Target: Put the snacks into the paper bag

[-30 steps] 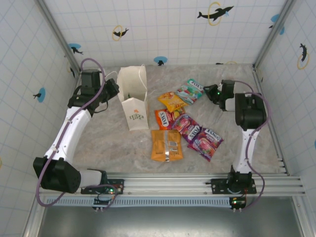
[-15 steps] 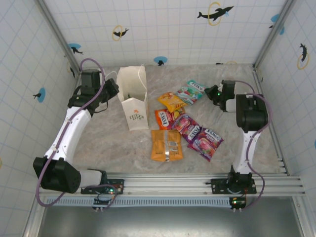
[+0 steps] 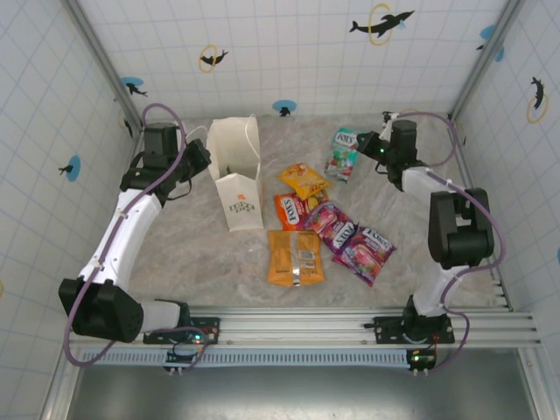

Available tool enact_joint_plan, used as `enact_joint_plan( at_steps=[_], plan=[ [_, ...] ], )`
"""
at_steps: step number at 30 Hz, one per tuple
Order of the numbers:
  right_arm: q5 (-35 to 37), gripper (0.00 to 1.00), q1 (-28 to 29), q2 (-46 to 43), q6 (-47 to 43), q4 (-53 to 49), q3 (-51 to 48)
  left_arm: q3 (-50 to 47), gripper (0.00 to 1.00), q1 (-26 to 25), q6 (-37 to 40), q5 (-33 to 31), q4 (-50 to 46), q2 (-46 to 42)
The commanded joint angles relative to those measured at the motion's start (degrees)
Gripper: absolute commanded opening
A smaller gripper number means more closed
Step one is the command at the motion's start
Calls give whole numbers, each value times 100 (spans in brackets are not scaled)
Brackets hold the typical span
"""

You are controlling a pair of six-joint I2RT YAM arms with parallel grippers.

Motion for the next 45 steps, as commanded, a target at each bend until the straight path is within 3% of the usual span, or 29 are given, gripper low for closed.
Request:
enact_joint_plan(
  at_steps=[1,20,35,45],
  plan=[
    [246,0,145,-496,-616,-434,408,-54,0,3,25,57,73,-155],
    [1568,0,1511,-1096,-1218,-1253,2209,91,0,4,89,246,71,-76],
    [2219,0,3245,-234,-2172,-1191,4686,83,0,1,111,310,116,-102],
    [2241,0,4211,54,-2492,-1030,5078,92,0,5,112,416,194,-74]
  ],
)
